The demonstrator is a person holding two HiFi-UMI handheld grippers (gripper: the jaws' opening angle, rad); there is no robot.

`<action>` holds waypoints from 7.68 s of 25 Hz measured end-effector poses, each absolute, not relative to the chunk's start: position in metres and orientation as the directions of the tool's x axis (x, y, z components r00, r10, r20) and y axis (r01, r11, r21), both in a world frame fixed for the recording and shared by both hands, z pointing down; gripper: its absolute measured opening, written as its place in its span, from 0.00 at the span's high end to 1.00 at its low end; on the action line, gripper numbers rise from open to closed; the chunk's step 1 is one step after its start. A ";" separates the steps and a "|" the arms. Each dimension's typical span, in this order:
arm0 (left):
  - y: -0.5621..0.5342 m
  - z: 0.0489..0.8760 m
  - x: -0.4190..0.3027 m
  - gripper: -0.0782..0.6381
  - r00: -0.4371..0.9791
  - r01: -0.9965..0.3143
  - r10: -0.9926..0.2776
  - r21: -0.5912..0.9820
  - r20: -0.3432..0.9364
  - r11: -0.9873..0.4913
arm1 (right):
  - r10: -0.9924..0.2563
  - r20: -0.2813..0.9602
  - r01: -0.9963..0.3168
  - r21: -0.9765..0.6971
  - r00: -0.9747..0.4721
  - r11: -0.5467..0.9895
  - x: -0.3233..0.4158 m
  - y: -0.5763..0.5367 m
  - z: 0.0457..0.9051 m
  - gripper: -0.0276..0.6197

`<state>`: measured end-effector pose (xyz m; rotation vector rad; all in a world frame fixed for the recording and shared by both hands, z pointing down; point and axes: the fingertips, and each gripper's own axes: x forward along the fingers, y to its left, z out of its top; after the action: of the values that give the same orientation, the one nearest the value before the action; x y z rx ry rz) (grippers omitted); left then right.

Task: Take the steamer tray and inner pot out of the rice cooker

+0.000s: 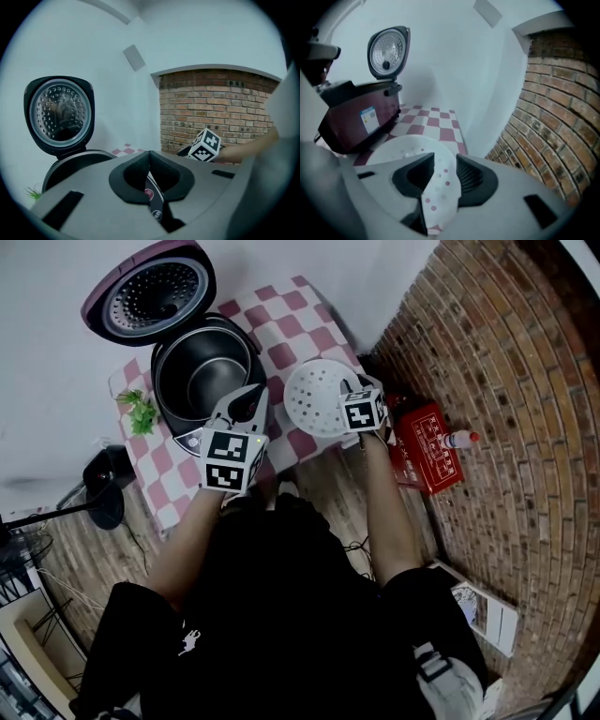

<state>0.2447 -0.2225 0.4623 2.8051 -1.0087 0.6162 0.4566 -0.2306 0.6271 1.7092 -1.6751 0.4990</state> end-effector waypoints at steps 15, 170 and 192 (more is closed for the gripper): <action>-0.279 0.432 0.138 0.89 0.540 -0.799 -0.770 -0.081 0.341 -0.596 | -0.852 0.520 -0.957 0.214 -0.061 0.198 0.365 -0.286 0.508 0.95; -0.196 0.537 -0.228 0.87 0.289 -0.844 -0.733 -0.197 0.616 -0.499 | -0.704 0.670 -0.714 0.370 -0.238 0.594 -0.065 -0.214 0.534 0.94; -0.225 0.596 -0.211 0.88 0.332 -0.802 -0.601 -0.118 0.727 -0.585 | -0.593 0.789 -0.707 0.327 -0.161 0.627 -0.049 -0.224 0.601 0.92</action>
<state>-0.2105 -0.2248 0.5961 2.3357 -1.2641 1.1023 -0.0490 -0.2243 0.6013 1.0416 -1.8480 0.1423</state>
